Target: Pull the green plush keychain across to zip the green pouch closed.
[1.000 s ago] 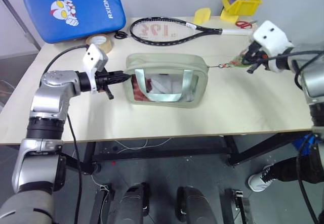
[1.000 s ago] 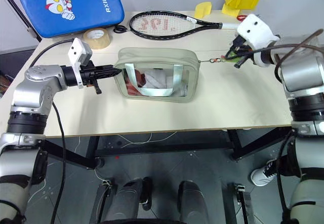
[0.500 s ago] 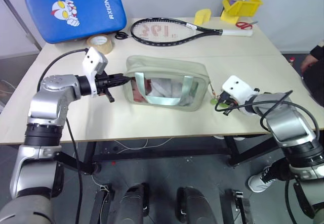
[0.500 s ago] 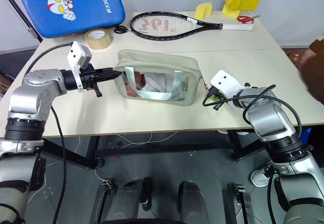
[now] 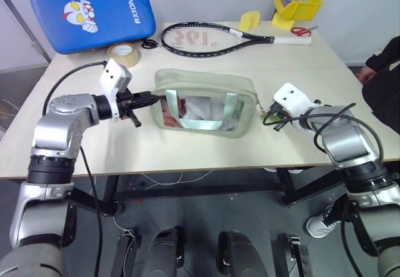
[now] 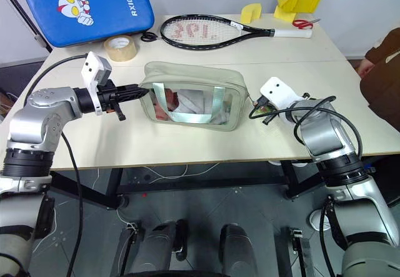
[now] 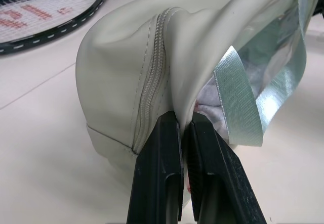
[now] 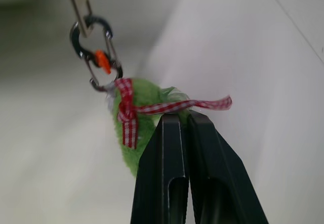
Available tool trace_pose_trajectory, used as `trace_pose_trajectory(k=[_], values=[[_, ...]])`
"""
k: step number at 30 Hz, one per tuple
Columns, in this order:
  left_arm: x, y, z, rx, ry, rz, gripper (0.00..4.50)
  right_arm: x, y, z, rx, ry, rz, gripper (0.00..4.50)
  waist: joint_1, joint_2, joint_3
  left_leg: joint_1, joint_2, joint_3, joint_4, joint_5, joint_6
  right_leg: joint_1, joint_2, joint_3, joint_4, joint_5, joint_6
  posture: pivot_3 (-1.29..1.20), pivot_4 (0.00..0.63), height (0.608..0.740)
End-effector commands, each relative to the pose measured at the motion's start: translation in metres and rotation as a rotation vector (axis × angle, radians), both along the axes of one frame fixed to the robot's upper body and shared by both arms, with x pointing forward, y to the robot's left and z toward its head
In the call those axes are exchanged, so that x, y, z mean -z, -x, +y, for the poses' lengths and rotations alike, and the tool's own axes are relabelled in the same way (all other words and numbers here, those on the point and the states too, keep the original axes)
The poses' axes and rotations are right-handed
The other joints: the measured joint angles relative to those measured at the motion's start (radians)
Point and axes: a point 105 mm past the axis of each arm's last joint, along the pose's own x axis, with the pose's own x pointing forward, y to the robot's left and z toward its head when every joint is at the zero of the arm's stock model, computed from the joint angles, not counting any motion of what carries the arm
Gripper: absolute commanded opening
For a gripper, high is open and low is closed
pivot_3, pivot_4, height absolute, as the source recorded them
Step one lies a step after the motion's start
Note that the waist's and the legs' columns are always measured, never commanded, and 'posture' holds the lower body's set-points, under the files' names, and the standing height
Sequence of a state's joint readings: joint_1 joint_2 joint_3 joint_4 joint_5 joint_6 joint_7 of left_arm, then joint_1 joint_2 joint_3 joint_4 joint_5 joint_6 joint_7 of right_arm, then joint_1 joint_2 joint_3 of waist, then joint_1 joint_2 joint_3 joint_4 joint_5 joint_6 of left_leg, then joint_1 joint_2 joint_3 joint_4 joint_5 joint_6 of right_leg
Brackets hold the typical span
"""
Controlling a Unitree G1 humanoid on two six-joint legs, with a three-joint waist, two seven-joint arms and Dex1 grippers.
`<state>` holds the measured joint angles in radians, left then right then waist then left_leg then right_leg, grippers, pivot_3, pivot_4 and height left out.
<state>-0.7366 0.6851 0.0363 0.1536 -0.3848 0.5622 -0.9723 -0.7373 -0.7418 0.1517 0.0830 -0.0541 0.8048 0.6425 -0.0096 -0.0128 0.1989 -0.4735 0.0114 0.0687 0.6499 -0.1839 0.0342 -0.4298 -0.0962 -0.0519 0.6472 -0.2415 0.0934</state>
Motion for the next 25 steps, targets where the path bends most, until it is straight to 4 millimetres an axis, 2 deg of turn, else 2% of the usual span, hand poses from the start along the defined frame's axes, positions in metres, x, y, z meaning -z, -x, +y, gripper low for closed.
trace_pose_trajectory(k=[1,3,5,6,7,8,10,14,17,20,25], values=[[-0.013,0.006,-0.002,0.017,0.020,-0.048,0.00,-0.042,0.005,0.007,-0.043,-0.124,-0.087,1.94,0.000,0.000,0.000,0.000,0.000,0.000,0.000,0.000,0.000,0.000,0.000,0.000,0.000,0.000,0.000,0.00,0.150,0.740],[-0.013,0.007,-0.004,0.025,0.021,-0.046,0.00,-0.053,0.008,0.008,-0.058,-0.169,-0.100,2.90,0.000,0.000,0.000,0.000,0.000,0.000,0.000,0.000,0.000,0.000,0.000,0.000,0.000,0.000,0.000,0.00,0.150,0.740],[-0.013,0.008,-0.006,0.037,0.022,-0.043,0.00,-0.066,0.013,0.005,-0.076,-0.211,-0.117,4.05,0.001,0.000,0.000,0.000,0.000,0.000,0.000,0.000,0.000,0.000,0.000,0.000,0.000,0.000,0.000,0.00,0.150,0.740],[-0.013,0.011,-0.008,0.052,0.025,-0.038,0.00,-0.074,0.017,0.002,-0.091,-0.227,-0.131,4.40,0.002,0.000,0.000,0.000,0.000,0.000,0.000,0.000,0.000,0.000,0.000,0.000,0.000,0.000,0.000,0.00,0.150,0.740],[-0.013,0.012,-0.009,0.061,0.032,-0.033,0.00,-0.082,0.021,0.000,-0.109,-0.251,-0.141,4.47,0.004,0.000,0.000,0.000,0.000,-0.001,0.000,0.000,0.000,0.000,0.000,0.000,0.000,0.000,0.000,0.00,0.150,0.740],[-0.014,0.013,-0.009,0.061,0.046,-0.024,0.57,-0.088,0.025,-0.001,-0.122,-0.268,-0.153,4.50,0.005,0.000,0.000,0.000,0.000,-0.001,0.000,0.000,0.000,0.000,0.000,0.000,0.000,0.000,0.000,0.00,0.150,0.740],[-0.018,0.018,-0.009,0.084,0.049,-0.022,1.09,-0.100,0.033,-0.004,-0.162,-0.294,-0.164,4.50,0.006,0.000,0.000,0.000,0.000,-0.001,0.000,0.000,0.000,0.000,0.000,0.000,0.000,0.000,0.000,0.00,0.150,0.740],[-0.024,0.027,0.000,0.122,0.014,-0.031,3.04,-0.112,0.047,-0.001,-0.254,-0.314,-0.163,4.50,-0.001,0.000,0.000,0.000,0.000,-0.001,-0.001,0.000,0.000,0.000,0.000,0.000,0.000,0.000,0.000,0.00,0.150,0.740],[-0.028,0.040,0.015,0.183,-0.053,-0.024,4.44,-0.115,0.060,0.004,-0.346,-0.320,-0.140,4.50,-0.006,0.000,0.000,0.002,0.000,-0.001,-0.002,0.000,0.000,0.001,0.000,0.001,0.000,0.000,0.000,0.00,0.150,0.740],[-0.031,0.047,0.026,0.212,-0.068,0.003,4.44,-0.110,0.071,0.009,-0.417,-0.325,-0.101,4.50,-0.003,0.000,0.000,0.003,0.001,-0.001,-0.003,0.000,0.000,0.001,0.000,0.001,-0.001,0.000,0.000,0.00,0.150,0.740],[-0.025,0.052,0.035,0.219,-0.105,0.046,4.44,-0.081,0.090,0.014,-0.485,-0.295,-0.018,4.50,0.004,0.000,0.000,0.003,0.001,-0.002,-0.001,-0.001,0.000,0.002,-0.001,0.001,-0.001,0.000,-0.001,0.00,0.150,0.740]])
